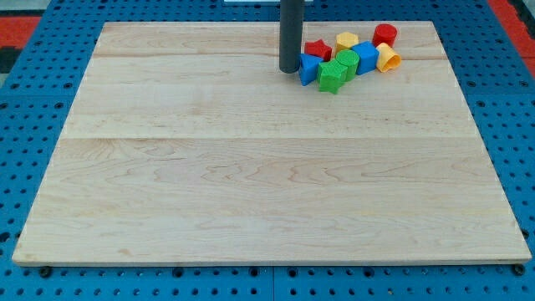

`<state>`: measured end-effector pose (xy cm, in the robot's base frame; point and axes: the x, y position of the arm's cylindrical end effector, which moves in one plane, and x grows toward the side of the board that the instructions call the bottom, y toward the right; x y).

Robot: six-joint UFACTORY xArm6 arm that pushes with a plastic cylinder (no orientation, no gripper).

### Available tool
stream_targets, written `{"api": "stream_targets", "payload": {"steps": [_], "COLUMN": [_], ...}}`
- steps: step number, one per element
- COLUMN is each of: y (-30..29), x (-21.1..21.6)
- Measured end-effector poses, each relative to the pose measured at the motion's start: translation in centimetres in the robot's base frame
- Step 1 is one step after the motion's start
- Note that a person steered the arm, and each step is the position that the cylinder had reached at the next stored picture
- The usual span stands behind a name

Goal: Keep green star at bottom of the board

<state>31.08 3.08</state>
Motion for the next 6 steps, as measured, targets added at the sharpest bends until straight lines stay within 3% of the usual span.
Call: {"api": "stream_targets", "payload": {"steps": [2, 4, 5, 6], "y": [0.9, 13.5, 21.4, 26.3], "x": [6.4, 6.0, 4.0, -2.1]}}
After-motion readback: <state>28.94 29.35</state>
